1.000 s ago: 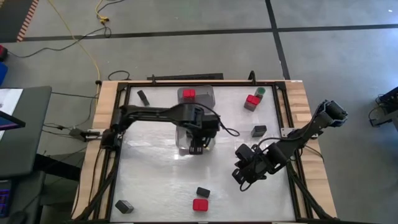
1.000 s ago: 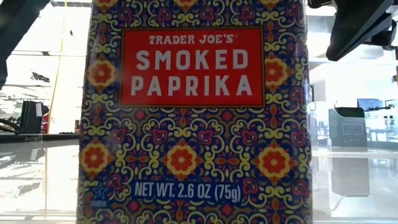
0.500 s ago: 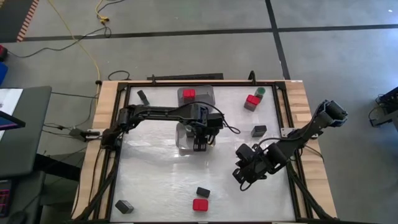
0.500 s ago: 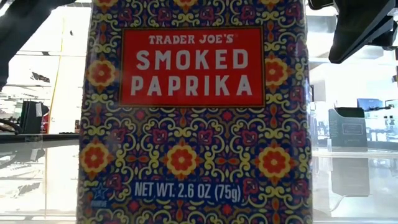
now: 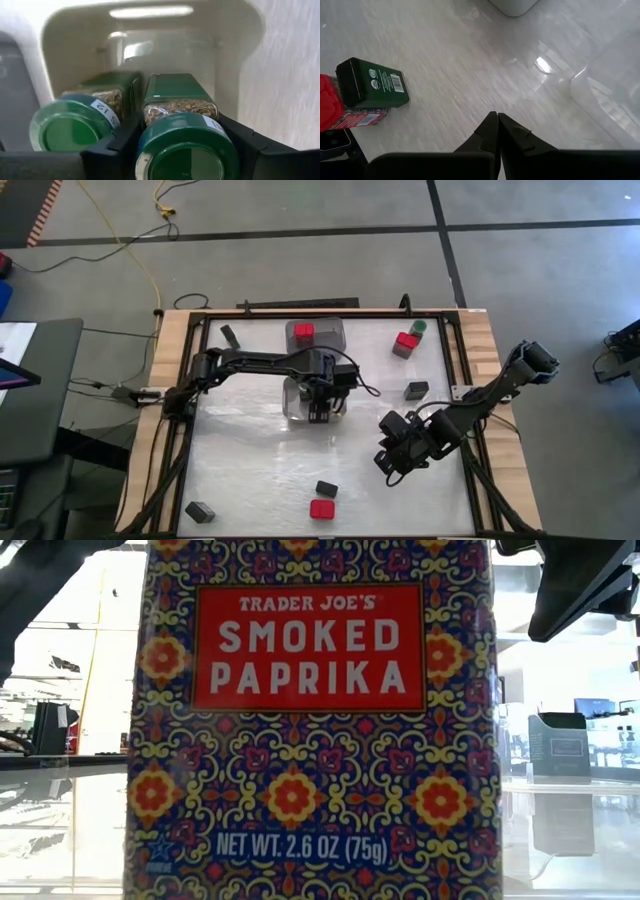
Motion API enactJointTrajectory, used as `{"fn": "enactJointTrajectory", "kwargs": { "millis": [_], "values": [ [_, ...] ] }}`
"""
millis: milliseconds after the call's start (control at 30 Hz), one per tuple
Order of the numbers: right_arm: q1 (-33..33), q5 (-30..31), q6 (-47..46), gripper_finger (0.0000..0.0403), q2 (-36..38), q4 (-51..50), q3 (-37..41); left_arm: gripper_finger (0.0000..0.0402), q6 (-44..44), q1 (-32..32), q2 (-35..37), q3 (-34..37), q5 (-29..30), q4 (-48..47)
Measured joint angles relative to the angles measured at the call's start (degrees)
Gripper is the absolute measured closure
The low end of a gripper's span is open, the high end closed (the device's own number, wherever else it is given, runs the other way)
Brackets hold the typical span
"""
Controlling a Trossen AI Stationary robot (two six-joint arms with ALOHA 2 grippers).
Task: Sort spices by type
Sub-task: Put the green spice bottle into the gray bin
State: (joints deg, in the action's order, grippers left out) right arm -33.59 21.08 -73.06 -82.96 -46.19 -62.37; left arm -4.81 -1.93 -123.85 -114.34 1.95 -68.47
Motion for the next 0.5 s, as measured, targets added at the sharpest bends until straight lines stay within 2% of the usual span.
{"fn": "enactJointTrajectory", "kwargs": {
  "millis": [233,500],
  "values": [
    [0.4,0.0,0.0,0.0365,0.0,0.0,0.0,0.0205,-0.3,0.1,0.0,0.0,-1.0,3.1],
    [0.4,0.0,0.0,0.0365,0.0,0.0,0.0,0.0198,-0.2,0.2,0.0,0.0,-1.1,2.2]
  ]
}}
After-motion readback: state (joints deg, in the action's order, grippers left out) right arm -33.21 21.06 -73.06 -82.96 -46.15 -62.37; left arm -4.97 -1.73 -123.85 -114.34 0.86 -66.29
